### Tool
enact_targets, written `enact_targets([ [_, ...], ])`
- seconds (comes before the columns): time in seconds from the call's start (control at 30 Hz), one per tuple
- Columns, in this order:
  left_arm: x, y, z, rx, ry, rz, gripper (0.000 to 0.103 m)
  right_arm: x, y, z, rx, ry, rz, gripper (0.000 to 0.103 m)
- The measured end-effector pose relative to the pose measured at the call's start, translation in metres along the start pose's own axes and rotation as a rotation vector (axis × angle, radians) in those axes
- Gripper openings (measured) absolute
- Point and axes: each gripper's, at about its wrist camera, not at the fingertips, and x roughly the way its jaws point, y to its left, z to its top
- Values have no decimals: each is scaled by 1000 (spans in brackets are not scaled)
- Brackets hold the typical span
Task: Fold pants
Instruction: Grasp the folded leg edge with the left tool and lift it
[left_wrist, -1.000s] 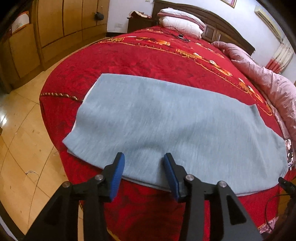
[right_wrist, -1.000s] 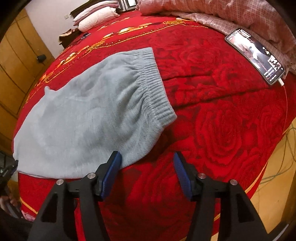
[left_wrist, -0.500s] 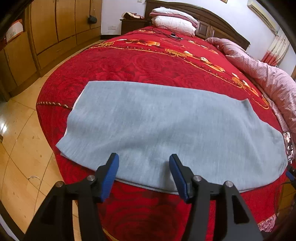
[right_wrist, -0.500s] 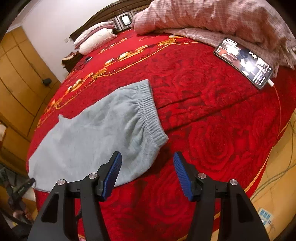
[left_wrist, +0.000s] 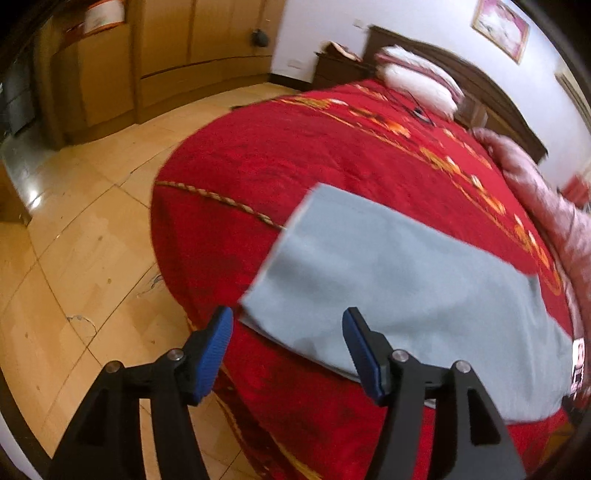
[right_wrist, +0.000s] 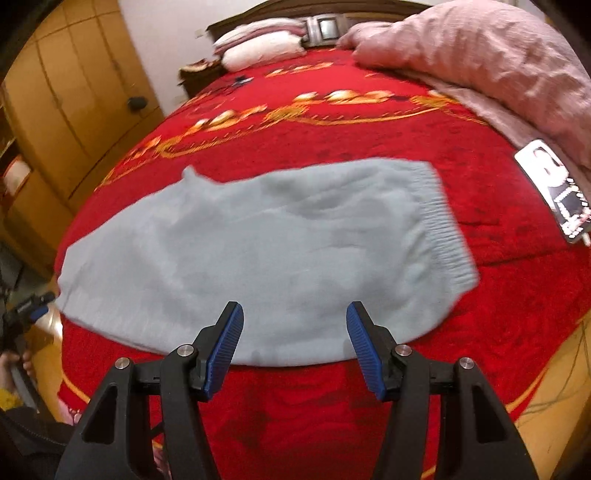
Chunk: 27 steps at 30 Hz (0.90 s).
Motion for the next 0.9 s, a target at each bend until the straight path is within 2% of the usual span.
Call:
enact_targets([
  [0.17,9,22,2,-68,-5,-19,65,15,12,-6,-27,48,11,59],
  [0.27,18,30,-4,-130,23,-88,64,19,12,-7,-17,62,8,59],
  [0.37,16,29,-14,-174,50,-187,60,21,9,-7,-3,73,-1,59],
  [0.53,3,12,-31,-121,74,-303,60,23,8,-6,4,79,-7,59],
  [0.63,13,4,-33,-106,105,-304,60,26,11,-7,-2,85,-8,59],
  [0.73,28,8,-32,-180,137,-336,60,26,13,-6,-17,86,-14,59],
  [0.9,36,19,-26,-276,81,-378,60,26,13,-6,-17,86,-15,59],
])
